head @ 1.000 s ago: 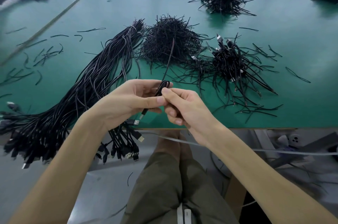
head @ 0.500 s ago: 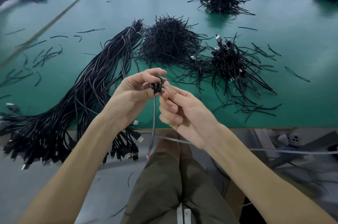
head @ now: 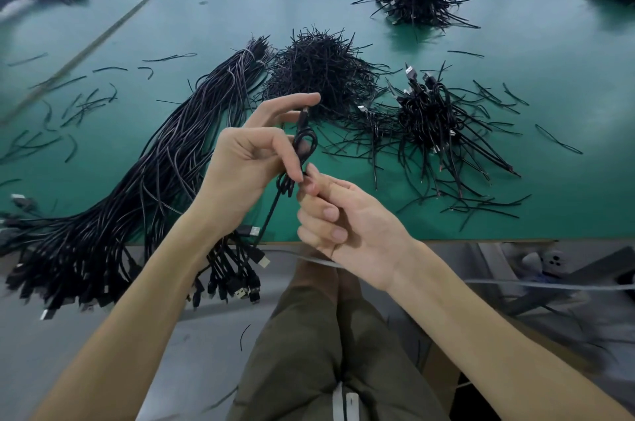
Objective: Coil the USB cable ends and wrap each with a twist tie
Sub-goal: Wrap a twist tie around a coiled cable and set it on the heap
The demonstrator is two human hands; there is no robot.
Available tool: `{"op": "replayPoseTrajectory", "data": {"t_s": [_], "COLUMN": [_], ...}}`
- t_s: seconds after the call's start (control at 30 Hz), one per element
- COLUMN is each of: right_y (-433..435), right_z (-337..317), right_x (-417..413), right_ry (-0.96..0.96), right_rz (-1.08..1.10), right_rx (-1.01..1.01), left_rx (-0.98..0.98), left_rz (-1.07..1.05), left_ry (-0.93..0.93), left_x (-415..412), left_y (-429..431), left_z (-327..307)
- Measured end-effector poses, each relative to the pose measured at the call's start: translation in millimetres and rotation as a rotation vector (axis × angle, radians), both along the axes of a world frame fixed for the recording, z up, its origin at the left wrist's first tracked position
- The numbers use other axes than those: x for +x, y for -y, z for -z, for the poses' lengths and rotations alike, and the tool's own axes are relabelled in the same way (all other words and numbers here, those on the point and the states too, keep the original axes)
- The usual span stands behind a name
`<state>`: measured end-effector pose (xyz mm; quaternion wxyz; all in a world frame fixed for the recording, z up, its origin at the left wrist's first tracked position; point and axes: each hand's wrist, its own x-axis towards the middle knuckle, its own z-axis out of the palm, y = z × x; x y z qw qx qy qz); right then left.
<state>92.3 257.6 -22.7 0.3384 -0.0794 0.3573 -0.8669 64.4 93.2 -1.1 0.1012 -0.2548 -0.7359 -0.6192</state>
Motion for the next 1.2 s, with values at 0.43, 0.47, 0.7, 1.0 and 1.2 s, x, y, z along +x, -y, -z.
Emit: {"op": "replayPoseTrajectory", "data": {"t_s": [0.43, 0.47, 0.7, 1.0, 1.2], "right_y": [-22.1, -24.8, -57.6, -115.3, -110.1], "right_z": [-5.1, -6.6, -27.6, 9.0, 32.5], "right_x": [-15.6, -17.6, -60.9, -154.0, -159.0], "right_ry": [-0.318, -0.316, -0.593, -1.053, -0.889], "right_rz": [0.302, 0.276, 0.556, 0.774, 0.802], "right_rx": [0.615, 0.61, 0.986, 2.029, 2.029], "left_rx": [-0.242, -0.263, -0.36, -1.072, -1.002], "left_rz": [-0.325, -0.339, -0.478, -0.822, -0.794], "left_ry": [0.058, 0.052, 0.039, 0.198, 0.19], "left_x": [-2.8, -3.1, -17.0, -38.3, -40.8], "left_y": [-14.9, -15.5, 0.2, 46.8, 52.0], "left_z": [13.8, 14.7, 18.5, 53.6, 68.8]}}
